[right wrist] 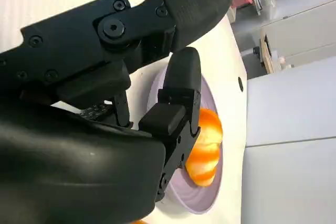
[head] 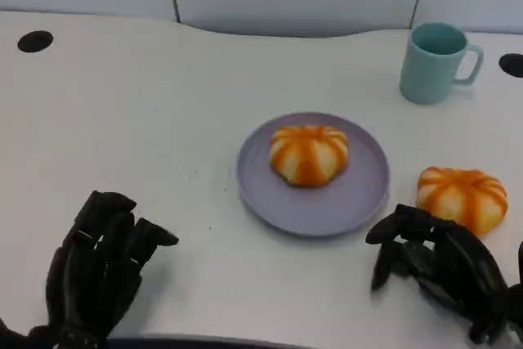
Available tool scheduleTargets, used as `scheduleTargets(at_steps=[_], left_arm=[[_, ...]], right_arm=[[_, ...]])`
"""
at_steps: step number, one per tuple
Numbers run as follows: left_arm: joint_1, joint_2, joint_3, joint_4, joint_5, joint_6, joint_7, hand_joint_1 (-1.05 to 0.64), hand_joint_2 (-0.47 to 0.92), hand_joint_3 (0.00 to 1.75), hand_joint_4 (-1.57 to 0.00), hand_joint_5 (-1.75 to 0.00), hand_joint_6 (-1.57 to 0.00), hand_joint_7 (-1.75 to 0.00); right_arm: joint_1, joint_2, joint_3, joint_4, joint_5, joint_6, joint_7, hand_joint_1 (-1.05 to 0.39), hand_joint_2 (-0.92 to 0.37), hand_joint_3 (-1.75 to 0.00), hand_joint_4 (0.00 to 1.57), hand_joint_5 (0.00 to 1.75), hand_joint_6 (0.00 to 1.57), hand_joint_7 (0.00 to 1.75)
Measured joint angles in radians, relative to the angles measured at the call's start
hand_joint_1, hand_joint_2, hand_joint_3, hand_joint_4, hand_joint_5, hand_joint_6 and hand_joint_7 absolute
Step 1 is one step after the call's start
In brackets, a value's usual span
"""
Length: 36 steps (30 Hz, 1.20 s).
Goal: Grasp the bread from the table and place it into the plate.
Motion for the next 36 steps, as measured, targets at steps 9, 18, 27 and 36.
scheduleTargets(at_steps=[9,18,27,36], left_arm=[[-0.013,0.000,0.023,0.076,0.009,-0.053,-0.002,-0.51,0.86,0.01,-0.70,-1.75,-0.52,-1.75],[-0.044,0.011,0.020,0.145,0.044,-0.125,-0.032,-0.54,0.86,0.01,-0.69,-1.75,-0.54,-1.75],[-0.055,0.079,0.010,0.244,0.092,-0.174,-0.098,-0.65,0.84,0.00,-0.59,-1.75,-0.44,-1.72],[-0.088,0.099,-0.004,0.321,0.160,-0.305,-0.113,-0.67,0.88,0.01,-0.58,-1.75,-0.45,-1.64]], right_arm=[[-0.005,-0.008,-0.002,0.009,0.000,0.002,0.001,-0.54,-0.92,-0.14,0.65,1.58,0.71,1.05],[-0.027,-0.017,-0.019,0.045,0.004,0.011,0.003,-0.55,-0.92,-0.11,0.65,1.51,0.73,1.03],[-0.038,-0.020,-0.031,0.042,0.008,0.060,0.002,-0.56,-0.92,-0.11,0.66,1.49,0.73,1.01],[-0.042,-0.021,-0.033,0.047,0.005,0.058,0.007,-0.53,-0.92,-0.12,0.66,1.52,0.73,1.01]])
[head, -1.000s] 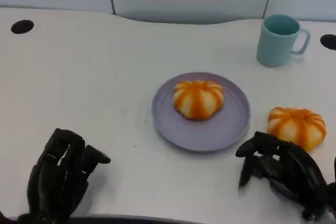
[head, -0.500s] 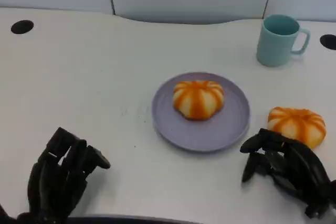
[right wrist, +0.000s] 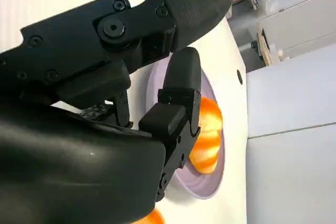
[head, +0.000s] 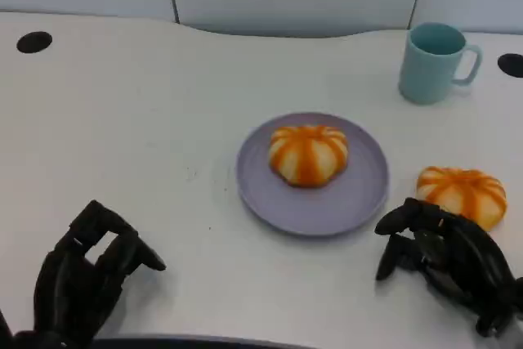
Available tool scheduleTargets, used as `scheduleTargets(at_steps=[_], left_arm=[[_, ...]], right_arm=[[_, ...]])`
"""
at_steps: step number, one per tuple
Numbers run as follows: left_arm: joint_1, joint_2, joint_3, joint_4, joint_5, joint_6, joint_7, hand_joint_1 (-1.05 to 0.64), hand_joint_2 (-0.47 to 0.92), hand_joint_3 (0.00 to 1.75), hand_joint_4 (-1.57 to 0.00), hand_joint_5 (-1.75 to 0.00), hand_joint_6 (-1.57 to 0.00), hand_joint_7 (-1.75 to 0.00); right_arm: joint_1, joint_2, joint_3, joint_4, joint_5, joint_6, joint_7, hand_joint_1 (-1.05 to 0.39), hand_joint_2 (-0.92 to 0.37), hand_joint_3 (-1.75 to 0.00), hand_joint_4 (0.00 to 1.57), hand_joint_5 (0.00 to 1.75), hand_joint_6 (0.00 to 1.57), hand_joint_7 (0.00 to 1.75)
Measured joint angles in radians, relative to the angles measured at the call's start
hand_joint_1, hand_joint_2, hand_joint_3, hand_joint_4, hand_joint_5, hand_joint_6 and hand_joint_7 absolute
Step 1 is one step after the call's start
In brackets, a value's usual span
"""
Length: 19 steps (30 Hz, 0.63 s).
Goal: Grasp the bread from the table and place it into the plate.
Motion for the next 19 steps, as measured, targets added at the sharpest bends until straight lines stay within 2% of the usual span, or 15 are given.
scheduleTargets(at_steps=[5,12,19], left_arm=[[-0.005,0.004,-0.003,0.039,0.013,-0.040,-0.003,-0.67,0.89,0.02,-0.57,-1.75,-0.44,-1.63],[-0.027,0.020,-0.008,0.069,0.023,-0.079,-0.009,-0.68,0.89,0.01,-0.58,-1.75,-0.43,-1.68],[-0.027,0.020,-0.012,0.069,0.031,-0.082,-0.009,-0.68,0.90,0.01,-0.58,-1.75,-0.41,-1.71]], right_arm=[[-0.002,0.000,0.000,0.008,-0.002,-0.008,-0.003,-0.50,-0.92,-0.13,0.66,1.53,0.73,1.01],[-0.005,-0.001,-0.002,0.013,-0.001,-0.009,0.000,-0.55,-0.92,-0.10,0.66,1.52,0.75,1.01],[-0.005,-0.001,0.000,0.010,-0.004,-0.008,-0.008,-0.54,-0.92,-0.11,0.66,1.52,0.74,1.00]])
